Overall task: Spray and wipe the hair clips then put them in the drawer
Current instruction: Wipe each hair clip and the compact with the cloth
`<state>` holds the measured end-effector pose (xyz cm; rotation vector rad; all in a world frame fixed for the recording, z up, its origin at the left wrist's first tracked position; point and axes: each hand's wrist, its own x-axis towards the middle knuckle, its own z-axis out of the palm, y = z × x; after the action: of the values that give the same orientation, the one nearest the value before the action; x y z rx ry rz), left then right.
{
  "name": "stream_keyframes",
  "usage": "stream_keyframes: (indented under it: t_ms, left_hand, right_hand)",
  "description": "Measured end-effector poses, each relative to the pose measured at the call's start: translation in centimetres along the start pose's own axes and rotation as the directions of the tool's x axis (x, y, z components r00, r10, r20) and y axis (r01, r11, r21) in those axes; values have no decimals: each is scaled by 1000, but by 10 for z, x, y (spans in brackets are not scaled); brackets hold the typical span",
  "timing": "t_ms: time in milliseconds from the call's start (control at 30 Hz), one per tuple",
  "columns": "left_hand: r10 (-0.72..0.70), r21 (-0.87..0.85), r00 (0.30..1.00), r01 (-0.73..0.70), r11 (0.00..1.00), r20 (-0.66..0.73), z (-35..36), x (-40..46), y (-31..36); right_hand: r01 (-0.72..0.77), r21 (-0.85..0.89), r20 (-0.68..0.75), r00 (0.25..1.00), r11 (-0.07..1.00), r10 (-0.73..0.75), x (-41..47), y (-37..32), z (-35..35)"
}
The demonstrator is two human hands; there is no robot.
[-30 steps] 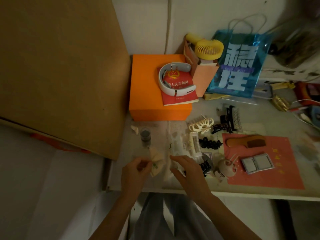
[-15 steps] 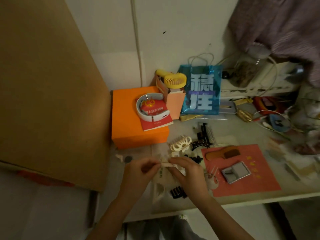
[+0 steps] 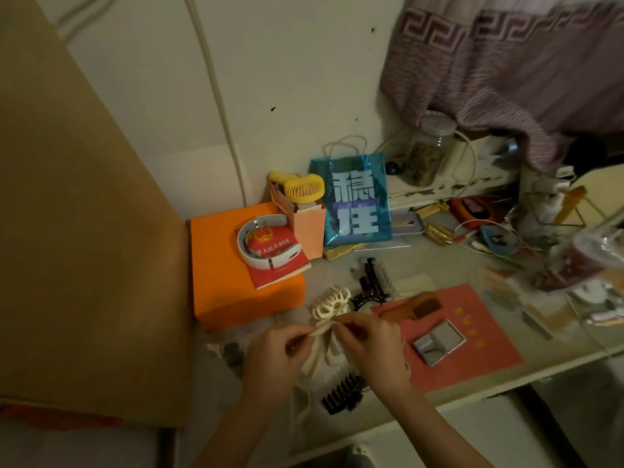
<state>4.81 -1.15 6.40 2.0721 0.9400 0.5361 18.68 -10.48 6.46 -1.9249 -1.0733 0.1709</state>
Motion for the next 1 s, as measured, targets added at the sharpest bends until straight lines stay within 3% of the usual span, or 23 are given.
stream_keyframes:
  t_ms: [167,333,467,600,733,800,900,1000]
  left_hand:
    - [-104,-222,993,115,968,62,7,6,9]
    - [-183,-543,962,266,796,204,9,11,16]
    - [-127,-567,968,231,790,216,11,13,15]
    - [-174,-525,961,265,809,216,15,17,7]
    - [-321,-602,914,404,689,247,23,21,-2]
    - [-357,-645,888,457,612,291,28,22,-5]
    - [-430,-635,845,527,565,318,36,24,-8]
    - [-467,-637,824,553,537,322,46,21,-12]
  right_hand:
    - [-122,151,2,992,981,123,1,-9,0]
    - [-149,282,82,988,948,131,0,-15,-5]
    - [-184,327,140,979,927,145,-7,-11,-7]
    - [-227,336,108,973,914,203,-13,-2,-2]
    - [-280,191,-2,958,941,286,-11,13,1]
    - [-448,280,135,894,849,427,-6,20,2]
    - [-657,474,401,753,586,521,5,34,3]
    - [-668,532,455,744,521,489,9,47,4]
